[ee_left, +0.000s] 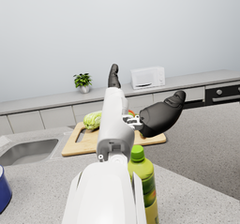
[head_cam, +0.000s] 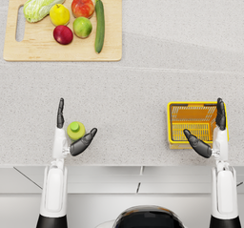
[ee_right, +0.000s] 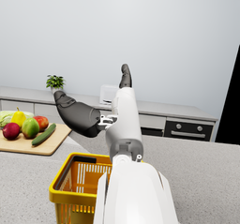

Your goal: Pick up the green tea and place it into the yellow basket

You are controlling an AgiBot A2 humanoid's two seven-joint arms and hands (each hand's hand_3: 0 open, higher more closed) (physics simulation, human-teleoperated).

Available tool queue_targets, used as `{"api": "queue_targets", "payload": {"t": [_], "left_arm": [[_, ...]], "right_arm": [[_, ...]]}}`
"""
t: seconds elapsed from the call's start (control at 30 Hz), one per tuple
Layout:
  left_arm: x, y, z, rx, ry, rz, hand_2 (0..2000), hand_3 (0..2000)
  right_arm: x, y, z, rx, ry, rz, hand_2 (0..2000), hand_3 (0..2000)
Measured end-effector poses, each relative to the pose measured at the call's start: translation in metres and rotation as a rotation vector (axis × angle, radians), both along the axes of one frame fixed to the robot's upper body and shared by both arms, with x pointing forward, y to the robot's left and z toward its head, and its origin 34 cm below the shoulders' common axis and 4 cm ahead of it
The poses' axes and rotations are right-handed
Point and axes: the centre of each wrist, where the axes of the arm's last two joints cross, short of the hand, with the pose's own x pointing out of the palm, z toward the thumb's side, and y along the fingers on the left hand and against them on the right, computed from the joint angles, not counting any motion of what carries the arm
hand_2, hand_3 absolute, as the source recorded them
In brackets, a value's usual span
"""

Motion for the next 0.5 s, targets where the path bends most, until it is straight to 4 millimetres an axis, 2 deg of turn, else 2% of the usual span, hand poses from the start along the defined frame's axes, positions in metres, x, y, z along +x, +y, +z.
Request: {"api": "queue_targets", "payload": {"t": [0.13, 0.23, 0.5], "left_arm": [[0.002, 0.004, -0.025, 0.016, 0.094, 0.022, 0, 0], [0.006, 0.006, -0.051, 0.016, 0.193, 0.036, 0, 0], [0.014, 0.008, -0.121, 0.011, 0.457, 0.06, 0, 0]], "right_arm": [[0.001, -0.01, -0.002, -0.004, 0.007, -0.05, 0, 0], [0.001, -0.014, -0.004, 0.0, 0.01, -0.069, 0, 0], [0.002, -0.009, -0.001, 0.007, -0.002, -0.058, 0, 0]]}}
